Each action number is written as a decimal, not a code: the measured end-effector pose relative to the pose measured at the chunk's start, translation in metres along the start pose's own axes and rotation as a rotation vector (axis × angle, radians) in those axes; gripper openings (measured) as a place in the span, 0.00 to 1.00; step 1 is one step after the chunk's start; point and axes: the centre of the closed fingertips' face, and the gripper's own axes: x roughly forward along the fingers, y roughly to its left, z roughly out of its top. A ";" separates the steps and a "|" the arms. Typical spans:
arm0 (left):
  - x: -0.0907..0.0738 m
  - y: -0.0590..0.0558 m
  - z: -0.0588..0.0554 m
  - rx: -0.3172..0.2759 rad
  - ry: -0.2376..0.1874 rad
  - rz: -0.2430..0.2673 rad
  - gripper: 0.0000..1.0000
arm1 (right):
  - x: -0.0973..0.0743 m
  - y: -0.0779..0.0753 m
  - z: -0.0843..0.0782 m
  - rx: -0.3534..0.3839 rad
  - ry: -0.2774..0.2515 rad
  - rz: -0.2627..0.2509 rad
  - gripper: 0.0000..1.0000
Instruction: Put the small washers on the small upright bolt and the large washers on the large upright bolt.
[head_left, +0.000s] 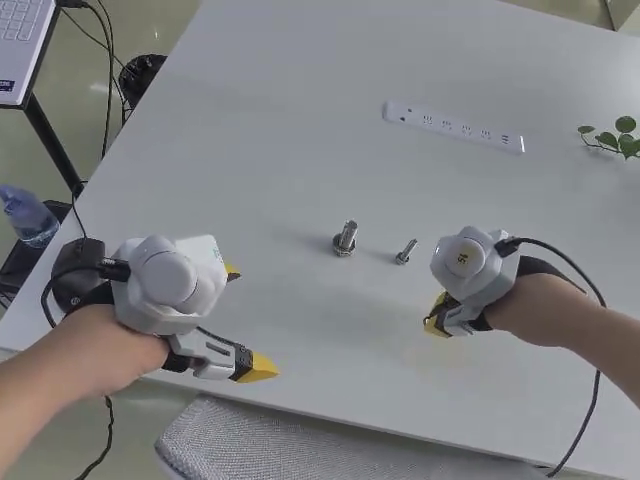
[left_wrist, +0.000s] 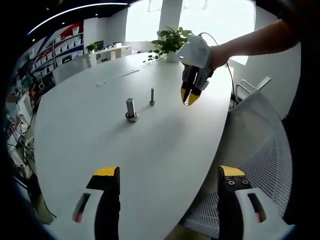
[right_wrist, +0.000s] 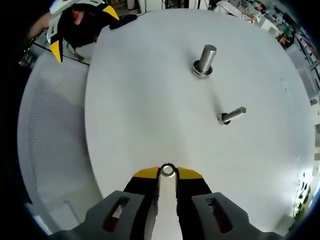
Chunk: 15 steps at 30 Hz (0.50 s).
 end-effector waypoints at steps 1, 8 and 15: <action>0.000 0.000 0.000 0.001 0.001 0.001 0.80 | -0.001 -0.002 0.000 0.000 0.002 0.000 0.12; 0.000 -0.002 0.000 -0.001 0.003 0.004 0.79 | -0.012 -0.018 -0.001 0.001 0.015 -0.015 0.12; 0.000 -0.003 -0.001 -0.002 0.001 0.008 0.79 | -0.019 -0.028 0.005 -0.007 0.012 -0.030 0.12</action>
